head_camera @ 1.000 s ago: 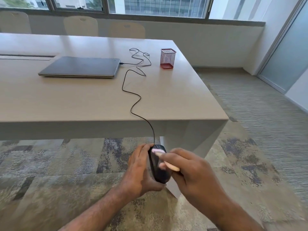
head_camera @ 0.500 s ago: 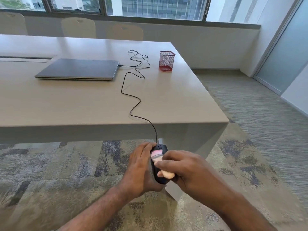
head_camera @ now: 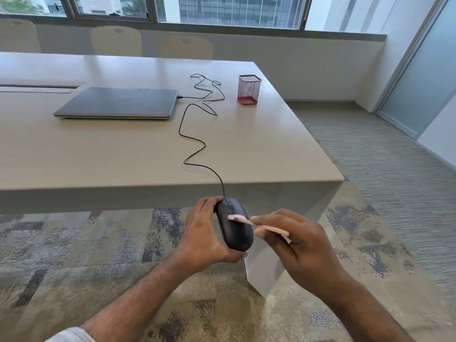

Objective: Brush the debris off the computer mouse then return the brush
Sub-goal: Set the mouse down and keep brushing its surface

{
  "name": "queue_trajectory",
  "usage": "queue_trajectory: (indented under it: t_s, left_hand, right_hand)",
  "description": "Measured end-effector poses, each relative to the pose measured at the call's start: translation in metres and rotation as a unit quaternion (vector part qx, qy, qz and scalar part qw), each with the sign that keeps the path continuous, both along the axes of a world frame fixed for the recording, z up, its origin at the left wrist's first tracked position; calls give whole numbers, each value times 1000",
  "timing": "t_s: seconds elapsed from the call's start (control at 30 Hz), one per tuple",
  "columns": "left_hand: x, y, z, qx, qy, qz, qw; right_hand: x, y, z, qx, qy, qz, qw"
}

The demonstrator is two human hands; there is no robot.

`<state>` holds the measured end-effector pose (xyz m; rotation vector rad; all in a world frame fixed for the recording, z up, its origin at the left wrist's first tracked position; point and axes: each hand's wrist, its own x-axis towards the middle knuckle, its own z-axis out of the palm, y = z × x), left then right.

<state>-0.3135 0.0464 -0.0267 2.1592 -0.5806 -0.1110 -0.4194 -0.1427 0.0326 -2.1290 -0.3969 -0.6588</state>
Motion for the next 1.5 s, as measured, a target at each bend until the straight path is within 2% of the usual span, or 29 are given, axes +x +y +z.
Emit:
queue_trajectory:
  t_s: [0.27, 0.43, 0.7, 0.77, 0.87, 0.9, 1.03, 1.17, 1.3, 1.37, 1.43, 1.5]
  left_hand:
    - [10, 3, 12, -18, 10, 39, 999]
    - [11, 5, 14, -16, 30, 44, 998]
    - [15, 6, 15, -7, 17, 64, 998]
    - [16, 5, 15, -3, 16, 64, 998]
    - [17, 6, 15, -10, 23, 66, 997]
    - [17, 6, 15, -11, 24, 65, 998]
    - [15, 6, 17, -5, 17, 61, 998]
    - [16, 2, 19, 9, 3, 64, 998]
    - [18, 2, 16, 20, -11, 62, 998]
    - [19, 2, 15, 24, -12, 59, 998]
    - [18, 1, 13, 26, -31, 57, 998]
    - [18, -2, 13, 30, -53, 58, 996]
  right_hand:
    - [-14, 7, -2, 56, 17, 43, 997]
    - [-12, -5, 1, 123, -30, -18, 992]
    - [-21, 12, -10, 105, -11, 0, 994]
    - [-19, 15, -9, 163, 3, 0, 987]
    - [-12, 12, -6, 316, -1, -5, 949]
    - [-11, 8, -5, 320, -12, -26, 947]
    - [-10, 6, -3, 218, -21, -105, 970]
    - [-10, 26, -4, 110, -27, -69, 991]
    - [-7, 34, 5, 100, 4, -51, 994]
    - [-3, 32, 10, 101, -12, -61, 993]
    - [1, 31, 14, 55, -48, -65, 995]
    - [2, 36, 14, 0, -46, -52, 998]
